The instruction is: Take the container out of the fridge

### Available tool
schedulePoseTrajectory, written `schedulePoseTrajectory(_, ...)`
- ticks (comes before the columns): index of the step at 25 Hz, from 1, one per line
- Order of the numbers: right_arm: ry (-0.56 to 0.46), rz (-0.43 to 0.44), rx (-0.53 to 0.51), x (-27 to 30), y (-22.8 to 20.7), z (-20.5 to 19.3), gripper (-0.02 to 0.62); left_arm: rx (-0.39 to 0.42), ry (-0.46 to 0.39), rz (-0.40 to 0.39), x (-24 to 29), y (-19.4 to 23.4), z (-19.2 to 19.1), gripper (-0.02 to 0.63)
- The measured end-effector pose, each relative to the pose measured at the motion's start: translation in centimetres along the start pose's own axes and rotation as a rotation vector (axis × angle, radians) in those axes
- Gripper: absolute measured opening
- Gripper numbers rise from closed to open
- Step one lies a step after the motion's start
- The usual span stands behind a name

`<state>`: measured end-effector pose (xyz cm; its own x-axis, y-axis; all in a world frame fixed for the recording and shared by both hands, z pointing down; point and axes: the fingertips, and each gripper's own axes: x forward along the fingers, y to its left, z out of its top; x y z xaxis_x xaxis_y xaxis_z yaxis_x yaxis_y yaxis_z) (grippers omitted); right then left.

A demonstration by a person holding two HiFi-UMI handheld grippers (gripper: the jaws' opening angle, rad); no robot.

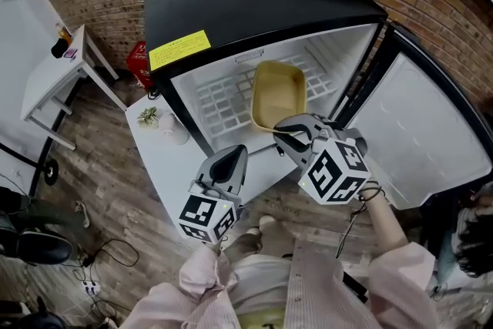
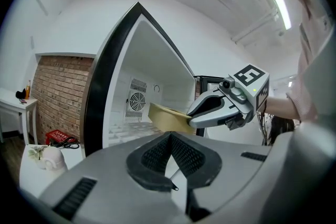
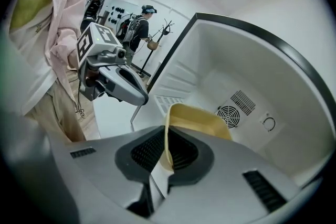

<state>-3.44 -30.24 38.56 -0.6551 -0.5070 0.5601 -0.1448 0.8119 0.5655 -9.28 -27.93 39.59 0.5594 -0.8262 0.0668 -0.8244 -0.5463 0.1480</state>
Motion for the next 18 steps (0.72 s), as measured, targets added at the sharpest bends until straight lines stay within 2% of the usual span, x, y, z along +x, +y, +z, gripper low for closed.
schedulePoseTrajectory(13, -0.046, -0.195, 0.107, -2.8, 2.2, -1.0, 0.023, 0.003, 0.003, -0.003, -1.1, -0.2, -0.7, -0.009)
schedulePoseTrajectory(18, -0.057, -0.226, 0.19, -3.8, 3.2, -1.6, 0.023, 0.013, 0.009, 0.0, -1.2, -0.5, -1.0, -0.009)
